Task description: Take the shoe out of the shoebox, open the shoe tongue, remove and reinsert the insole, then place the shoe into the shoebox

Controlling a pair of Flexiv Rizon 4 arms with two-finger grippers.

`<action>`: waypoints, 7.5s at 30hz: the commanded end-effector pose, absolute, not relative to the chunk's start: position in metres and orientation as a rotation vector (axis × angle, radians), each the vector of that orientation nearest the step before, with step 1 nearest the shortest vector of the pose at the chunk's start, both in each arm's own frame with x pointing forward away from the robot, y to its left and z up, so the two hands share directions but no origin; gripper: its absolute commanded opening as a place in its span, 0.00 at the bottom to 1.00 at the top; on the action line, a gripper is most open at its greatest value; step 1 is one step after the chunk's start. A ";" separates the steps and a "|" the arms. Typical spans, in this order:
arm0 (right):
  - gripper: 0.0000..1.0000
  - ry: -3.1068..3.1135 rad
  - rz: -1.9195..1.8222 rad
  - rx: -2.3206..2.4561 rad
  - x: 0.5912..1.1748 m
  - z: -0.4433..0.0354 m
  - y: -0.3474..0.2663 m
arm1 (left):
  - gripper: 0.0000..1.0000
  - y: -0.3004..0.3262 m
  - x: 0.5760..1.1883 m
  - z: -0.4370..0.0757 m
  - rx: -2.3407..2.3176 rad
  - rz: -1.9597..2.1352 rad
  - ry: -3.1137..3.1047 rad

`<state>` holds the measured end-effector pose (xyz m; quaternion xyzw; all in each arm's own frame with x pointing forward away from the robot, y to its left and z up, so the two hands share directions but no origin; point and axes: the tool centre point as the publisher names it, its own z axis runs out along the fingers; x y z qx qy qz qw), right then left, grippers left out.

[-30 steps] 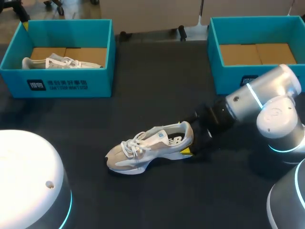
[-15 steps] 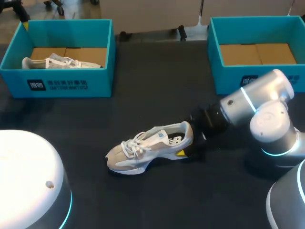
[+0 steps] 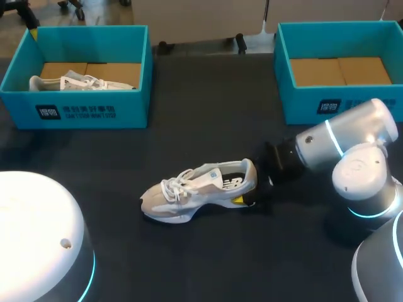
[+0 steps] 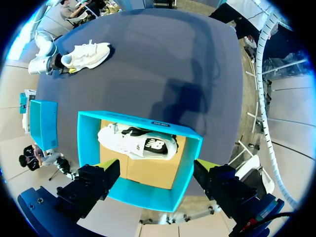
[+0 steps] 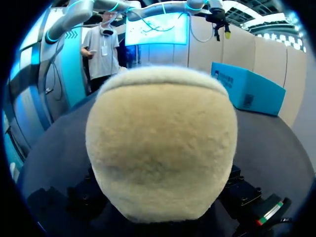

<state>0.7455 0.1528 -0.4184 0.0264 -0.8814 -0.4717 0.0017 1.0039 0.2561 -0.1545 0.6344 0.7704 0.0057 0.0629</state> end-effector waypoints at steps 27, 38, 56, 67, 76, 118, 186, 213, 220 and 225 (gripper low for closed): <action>0.00 -2.856 -1.469 -0.090 0.738 -0.426 0.127 | 1.00 0.256 1.003 -0.154 1.919 0.022 2.330; 0.00 -2.856 -1.469 -0.090 0.738 -0.426 0.127 | 1.00 0.256 1.003 -0.154 1.919 0.022 2.330; 0.00 -2.856 -1.469 -0.090 0.738 -0.426 0.127 | 1.00 0.191 0.995 -0.131 0.787 0.254 3.049; 0.00 -2.856 -1.469 -0.090 0.738 -0.426 0.127 | 1.00 0.147 0.976 -0.133 -0.120 0.168 3.197; 0.00 -2.856 -1.469 -0.090 0.738 -0.426 0.127 | 1.00 0.135 0.968 -0.132 -0.173 0.085 3.202; 0.00 -2.856 -1.469 -0.090 0.738 -0.426 0.127 | 1.00 0.017 0.901 -0.166 -1.178 0.136 3.180; 0.00 -2.856 -1.469 -0.090 0.738 -0.426 0.127 | 1.00 -0.124 0.767 -0.193 -1.923 -0.036 2.589; 0.00 -2.856 -1.469 -0.090 0.738 -0.426 0.127 | 1.00 -0.188 0.721 -0.259 -2.031 0.144 2.481; 0.00 -2.856 -1.469 -0.090 0.738 -0.426 0.127 | 1.00 -0.206 0.719 -0.280 -2.048 0.173 2.453; 0.00 -2.856 -1.469 -0.090 0.738 -0.426 0.127 | 1.00 -0.213 0.718 -0.294 -2.064 0.182 2.436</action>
